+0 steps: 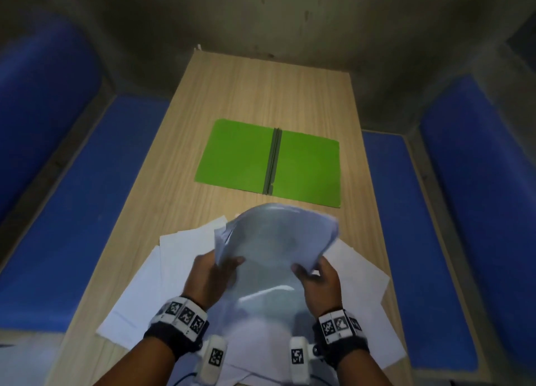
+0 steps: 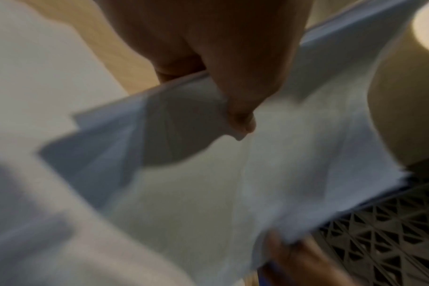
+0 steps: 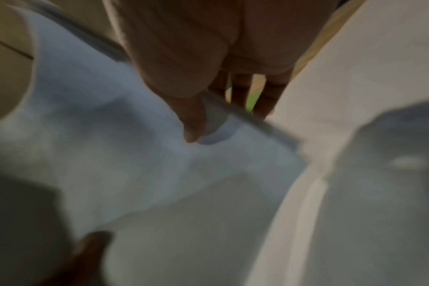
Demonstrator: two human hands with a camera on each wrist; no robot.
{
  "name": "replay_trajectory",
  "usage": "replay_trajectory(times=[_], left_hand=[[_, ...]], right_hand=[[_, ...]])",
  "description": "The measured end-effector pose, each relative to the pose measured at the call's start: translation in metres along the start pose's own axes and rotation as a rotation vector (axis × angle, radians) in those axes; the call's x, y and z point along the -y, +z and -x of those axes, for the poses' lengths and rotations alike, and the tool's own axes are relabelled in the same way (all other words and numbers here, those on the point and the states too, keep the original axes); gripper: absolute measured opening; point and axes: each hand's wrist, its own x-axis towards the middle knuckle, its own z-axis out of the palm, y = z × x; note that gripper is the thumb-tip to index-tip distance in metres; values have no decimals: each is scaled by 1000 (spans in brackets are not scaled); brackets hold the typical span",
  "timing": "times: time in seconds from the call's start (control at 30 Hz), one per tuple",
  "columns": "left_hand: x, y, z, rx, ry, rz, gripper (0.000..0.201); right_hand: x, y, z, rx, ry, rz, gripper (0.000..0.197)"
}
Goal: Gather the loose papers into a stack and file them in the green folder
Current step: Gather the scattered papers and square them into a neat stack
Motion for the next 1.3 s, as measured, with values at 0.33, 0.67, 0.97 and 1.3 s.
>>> replay_trajectory(times=[0.33,0.67,0.97,1.3], left_hand=[[39,-99,18,-286,-154,7,29],[65,-125,60,-386,-323,65,33],[77,-126,72,-374,-395,-32,54],[72,-100,71,-244,-382,-48,44]], right_hand=[[-64,-1,14,39,484,779,107],[-61,1,4,-70,568,347,9],[-105,-76,28,-234,883,515,82],[-94,-55,22,-257,829,377,61]])
